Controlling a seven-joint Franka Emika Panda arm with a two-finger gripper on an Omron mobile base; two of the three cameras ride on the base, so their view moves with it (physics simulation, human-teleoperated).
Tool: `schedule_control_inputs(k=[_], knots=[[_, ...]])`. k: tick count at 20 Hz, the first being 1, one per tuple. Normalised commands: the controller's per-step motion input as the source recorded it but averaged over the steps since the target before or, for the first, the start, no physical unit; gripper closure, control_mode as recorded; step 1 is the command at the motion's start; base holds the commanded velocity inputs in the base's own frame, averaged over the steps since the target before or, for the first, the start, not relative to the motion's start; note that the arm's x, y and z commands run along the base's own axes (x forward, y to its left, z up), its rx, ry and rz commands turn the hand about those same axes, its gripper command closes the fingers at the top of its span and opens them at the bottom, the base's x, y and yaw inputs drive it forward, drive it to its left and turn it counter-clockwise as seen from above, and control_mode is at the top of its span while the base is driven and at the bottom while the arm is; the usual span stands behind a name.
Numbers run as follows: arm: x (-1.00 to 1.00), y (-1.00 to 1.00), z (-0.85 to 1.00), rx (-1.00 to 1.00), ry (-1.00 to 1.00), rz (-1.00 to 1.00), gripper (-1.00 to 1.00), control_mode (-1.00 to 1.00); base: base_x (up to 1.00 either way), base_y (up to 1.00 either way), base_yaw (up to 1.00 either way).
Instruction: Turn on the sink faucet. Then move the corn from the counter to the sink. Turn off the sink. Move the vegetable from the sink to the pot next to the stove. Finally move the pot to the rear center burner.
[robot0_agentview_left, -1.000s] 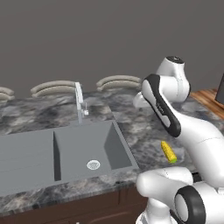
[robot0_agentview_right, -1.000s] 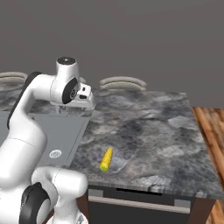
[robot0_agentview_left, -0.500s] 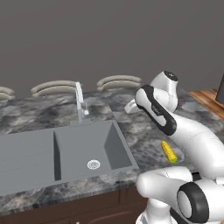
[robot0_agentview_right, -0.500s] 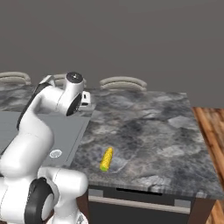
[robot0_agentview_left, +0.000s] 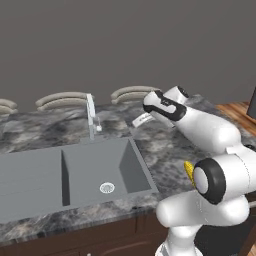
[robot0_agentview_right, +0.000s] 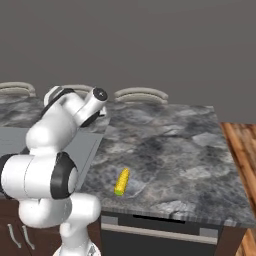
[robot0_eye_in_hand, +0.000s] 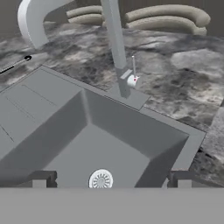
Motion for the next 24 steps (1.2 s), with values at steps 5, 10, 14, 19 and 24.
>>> schedule_control_inputs(k=[5,10,14,19,24], knots=[[0.31,0.05,-0.20,0.03,0.00,0.16,-1.00,-1.00,0.00,0.00,0.00],[0.44,0.04,-0.20,0.07,-0.08,0.17,-1.00,-1.00,0.00,0.00,0.00],[0.40,0.40,-0.31,0.04,-0.16,0.20,-1.00,-1.00,0.00,0.00,0.00],[0.05,0.16,-0.13,0.00,-0.09,0.11,-1.00,-1.00,0.00,0.00,0.00],[0.26,0.17,-0.15,0.00,-0.01,0.17,-1.00,-1.00,0.00,0.00,0.00]])
